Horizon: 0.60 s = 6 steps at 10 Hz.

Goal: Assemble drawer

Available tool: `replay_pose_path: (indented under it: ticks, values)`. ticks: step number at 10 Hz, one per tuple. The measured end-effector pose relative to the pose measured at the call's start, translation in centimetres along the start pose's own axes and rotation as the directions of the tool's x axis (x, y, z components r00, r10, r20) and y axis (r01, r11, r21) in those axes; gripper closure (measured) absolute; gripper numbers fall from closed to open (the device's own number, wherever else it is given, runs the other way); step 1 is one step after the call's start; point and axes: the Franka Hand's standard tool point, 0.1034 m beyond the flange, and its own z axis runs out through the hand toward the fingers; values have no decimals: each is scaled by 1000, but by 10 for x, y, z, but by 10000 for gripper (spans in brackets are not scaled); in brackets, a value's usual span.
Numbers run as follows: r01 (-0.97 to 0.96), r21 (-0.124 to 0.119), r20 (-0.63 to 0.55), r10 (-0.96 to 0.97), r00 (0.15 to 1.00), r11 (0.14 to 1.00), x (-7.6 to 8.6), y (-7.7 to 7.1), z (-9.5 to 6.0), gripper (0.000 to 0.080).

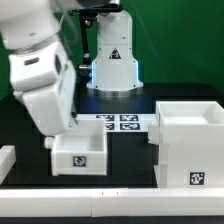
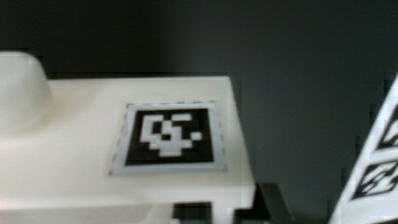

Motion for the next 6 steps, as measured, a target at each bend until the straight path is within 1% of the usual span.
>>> replay_pose_path:
  ticks: [1, 4, 5, 6]
  values:
    - [-9, -6, 1, 9, 1000, 1000, 9, 9, 0, 761]
    - [-5, -2, 1, 5, 1000, 1000, 6, 7, 2, 761]
    - [11, -15, -1, -11, 1000, 1000, 3, 6, 1, 761]
    - [52, -82, -12, -53, 999, 995, -8, 0, -3, 761]
